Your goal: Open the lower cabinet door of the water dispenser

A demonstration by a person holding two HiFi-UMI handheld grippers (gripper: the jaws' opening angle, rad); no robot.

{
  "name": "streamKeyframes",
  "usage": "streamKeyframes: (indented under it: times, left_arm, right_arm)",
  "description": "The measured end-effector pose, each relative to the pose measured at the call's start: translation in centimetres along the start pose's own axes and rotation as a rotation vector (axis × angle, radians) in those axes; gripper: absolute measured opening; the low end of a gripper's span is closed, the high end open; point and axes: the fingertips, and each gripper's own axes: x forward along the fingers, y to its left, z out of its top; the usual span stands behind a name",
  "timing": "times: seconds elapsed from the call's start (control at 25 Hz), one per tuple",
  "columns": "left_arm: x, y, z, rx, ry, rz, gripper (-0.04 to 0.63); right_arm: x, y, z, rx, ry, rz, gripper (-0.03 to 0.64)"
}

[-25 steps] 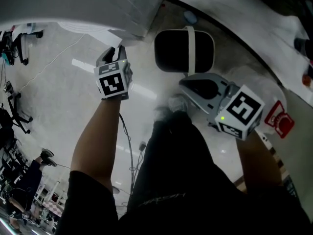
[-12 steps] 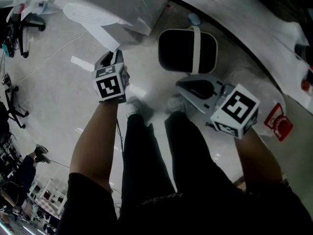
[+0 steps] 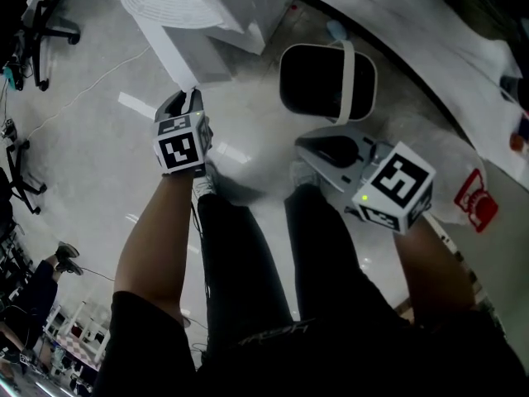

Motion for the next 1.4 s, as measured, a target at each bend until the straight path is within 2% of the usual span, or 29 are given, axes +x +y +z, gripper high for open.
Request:
streamKeyframes:
  times: [0.44, 0.64, 1.24, 1.4]
  left_arm:
    - [-0.5, 2.5, -1.1, 0.106, -0.009, -0.048, 0.089]
    - [-0.7, 3.8, -1.6, 0.188, -0.012, -0.08, 0.089]
    - [-1.3, 8.7, -3.2, 0.299, -0.003, -0.151, 0.089]
    - [-1.3, 9.8, -3.6, 0.351, -0.008, -0.161, 0.089]
  right_arm:
    - [3.5, 3.8, 0.5, 0.023, -0.006, -0.029, 0.012]
    - [5.2, 5.2, 1.0, 0.04, -0.025, -0.049, 0.012]
    - [11.7, 8.6, 3.5, 0.078, -0.048, -0.075, 0.012]
    - [13.2, 9.6, 3.8, 0.067, -0.029, -0.066, 0.012]
